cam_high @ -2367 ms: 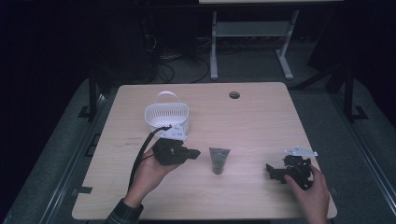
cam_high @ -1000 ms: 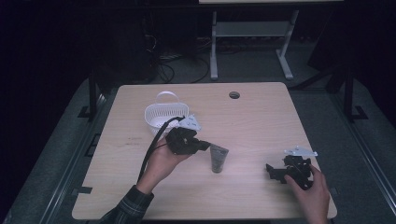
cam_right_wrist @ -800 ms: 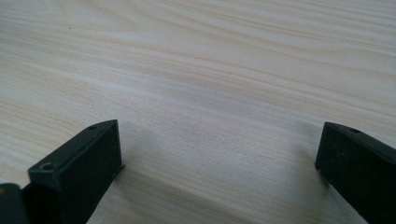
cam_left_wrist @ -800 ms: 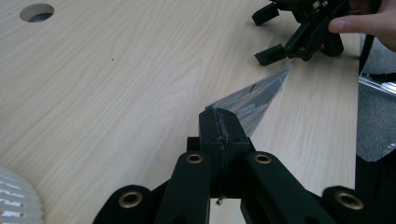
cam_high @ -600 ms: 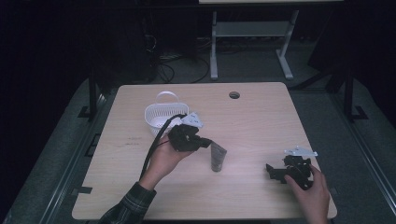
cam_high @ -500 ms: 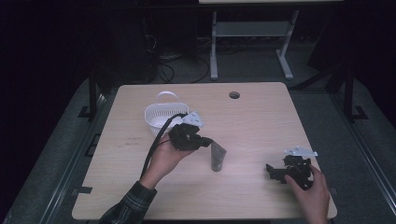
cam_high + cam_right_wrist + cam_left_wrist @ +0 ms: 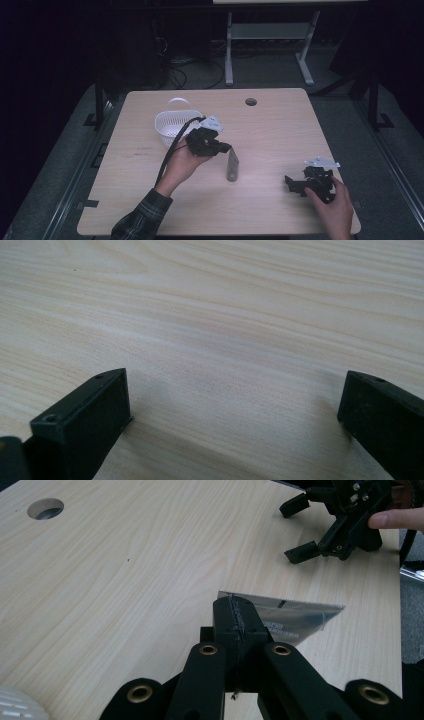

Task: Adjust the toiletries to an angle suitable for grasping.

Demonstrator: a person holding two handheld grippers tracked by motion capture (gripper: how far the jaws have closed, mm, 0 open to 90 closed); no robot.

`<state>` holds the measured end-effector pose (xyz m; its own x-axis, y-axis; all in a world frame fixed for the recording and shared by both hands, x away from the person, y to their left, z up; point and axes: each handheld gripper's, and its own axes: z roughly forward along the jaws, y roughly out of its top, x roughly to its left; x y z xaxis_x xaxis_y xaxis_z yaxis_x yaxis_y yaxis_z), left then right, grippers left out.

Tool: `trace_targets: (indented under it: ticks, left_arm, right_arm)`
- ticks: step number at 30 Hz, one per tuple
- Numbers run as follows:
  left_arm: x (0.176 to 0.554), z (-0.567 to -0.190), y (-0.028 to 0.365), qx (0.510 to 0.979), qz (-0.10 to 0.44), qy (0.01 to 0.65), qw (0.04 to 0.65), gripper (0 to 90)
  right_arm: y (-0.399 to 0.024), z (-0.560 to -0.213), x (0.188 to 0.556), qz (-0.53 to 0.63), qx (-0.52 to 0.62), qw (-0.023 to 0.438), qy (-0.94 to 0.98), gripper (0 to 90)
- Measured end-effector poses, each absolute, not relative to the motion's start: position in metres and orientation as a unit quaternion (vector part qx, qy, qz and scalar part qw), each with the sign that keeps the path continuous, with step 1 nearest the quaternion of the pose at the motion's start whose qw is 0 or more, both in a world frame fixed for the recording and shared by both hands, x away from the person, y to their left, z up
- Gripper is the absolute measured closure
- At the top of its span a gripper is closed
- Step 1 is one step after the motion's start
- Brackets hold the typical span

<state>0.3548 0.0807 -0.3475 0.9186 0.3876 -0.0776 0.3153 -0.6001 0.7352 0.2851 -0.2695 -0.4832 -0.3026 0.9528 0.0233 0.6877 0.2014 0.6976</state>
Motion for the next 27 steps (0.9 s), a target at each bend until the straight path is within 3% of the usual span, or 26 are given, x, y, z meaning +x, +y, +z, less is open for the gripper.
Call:
trace_targets:
  ticks: [8,17,27]
  left_arm:
    - [0.358,-0.348,0.081,0.895,0.043,0.194,0.4,88.6]
    - [0.354,-0.343,0.088,0.896,0.042,0.197,0.395,63.8]
    - [0.349,-0.332,0.089,0.906,0.034,0.182,0.38,27.0]
  right_arm:
    - [-0.269,-0.483,0.285,0.31,0.551,0.214,0.745,0.0]
    - [-0.269,-0.483,0.285,0.31,0.551,0.214,0.745,0.0]
    - [-0.269,-0.483,0.285,0.31,0.551,0.214,0.745,0.0]
